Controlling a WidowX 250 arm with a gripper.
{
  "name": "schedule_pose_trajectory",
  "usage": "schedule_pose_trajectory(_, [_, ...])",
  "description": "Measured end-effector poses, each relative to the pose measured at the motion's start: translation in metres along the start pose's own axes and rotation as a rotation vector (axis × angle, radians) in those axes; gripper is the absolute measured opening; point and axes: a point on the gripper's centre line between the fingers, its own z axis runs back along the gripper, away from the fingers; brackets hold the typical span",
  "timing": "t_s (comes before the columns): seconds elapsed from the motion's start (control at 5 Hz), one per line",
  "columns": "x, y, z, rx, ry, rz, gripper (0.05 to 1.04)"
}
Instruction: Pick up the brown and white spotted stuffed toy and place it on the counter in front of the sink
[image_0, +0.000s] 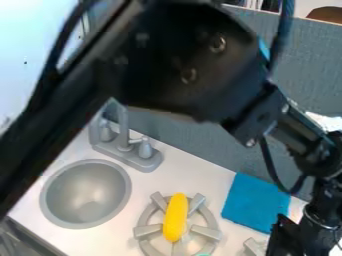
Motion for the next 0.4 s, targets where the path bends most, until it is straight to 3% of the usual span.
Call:
schedule_pose_trajectory(0.2, [0.0039, 0.0041, -0.0115, 0.014, 0.082, 0.023, 0.932])
schedule_pose_trajectory(0.4, [0.0026, 0.0036, -0.0165, 0.018, 0.135, 0.04, 0.698])
